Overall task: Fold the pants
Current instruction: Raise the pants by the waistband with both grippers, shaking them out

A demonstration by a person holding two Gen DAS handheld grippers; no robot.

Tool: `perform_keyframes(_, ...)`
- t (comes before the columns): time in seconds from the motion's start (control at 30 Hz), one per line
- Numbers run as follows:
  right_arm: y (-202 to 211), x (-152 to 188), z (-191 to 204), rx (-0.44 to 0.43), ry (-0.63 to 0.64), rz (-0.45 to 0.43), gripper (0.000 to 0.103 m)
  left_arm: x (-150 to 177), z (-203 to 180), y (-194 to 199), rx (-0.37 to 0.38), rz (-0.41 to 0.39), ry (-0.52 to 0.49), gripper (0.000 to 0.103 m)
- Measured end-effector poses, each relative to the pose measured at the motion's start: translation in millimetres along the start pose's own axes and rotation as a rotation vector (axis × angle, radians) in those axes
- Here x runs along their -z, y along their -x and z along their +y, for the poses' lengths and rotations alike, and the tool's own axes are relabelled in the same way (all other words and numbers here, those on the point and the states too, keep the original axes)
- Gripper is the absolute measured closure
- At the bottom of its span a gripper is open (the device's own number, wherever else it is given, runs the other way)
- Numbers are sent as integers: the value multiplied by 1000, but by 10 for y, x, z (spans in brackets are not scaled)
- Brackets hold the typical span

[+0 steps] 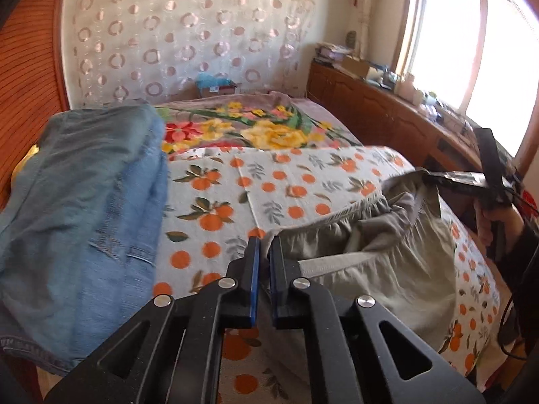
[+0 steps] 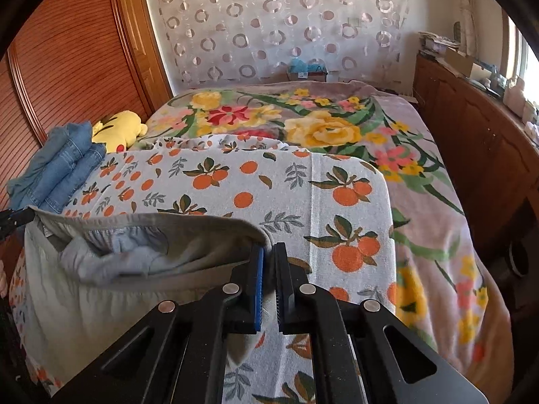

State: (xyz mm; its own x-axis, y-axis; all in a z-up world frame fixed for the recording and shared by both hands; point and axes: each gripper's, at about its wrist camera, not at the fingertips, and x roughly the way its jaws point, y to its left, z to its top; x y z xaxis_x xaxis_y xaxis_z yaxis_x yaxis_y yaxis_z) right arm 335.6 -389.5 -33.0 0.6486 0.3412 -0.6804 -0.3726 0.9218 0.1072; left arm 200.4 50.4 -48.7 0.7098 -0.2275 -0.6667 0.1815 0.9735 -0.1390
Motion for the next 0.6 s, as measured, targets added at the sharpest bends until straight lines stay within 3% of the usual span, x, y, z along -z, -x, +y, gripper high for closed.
perform_keyframes(0.27, 633, 25, -142, -102, -60, -132, 98, -94, 16, 269, 10, -81, 15, 97)
perform_keyframes(0.4, 863, -60, -74, -70, -29, -193, 98, -241, -28, 342, 0, -108, -7, 97)
perform_keyframes(0.6, 996, -448, 38, 5, 28, -259, 98, -763, -40, 443, -54, -181, -39, 97)
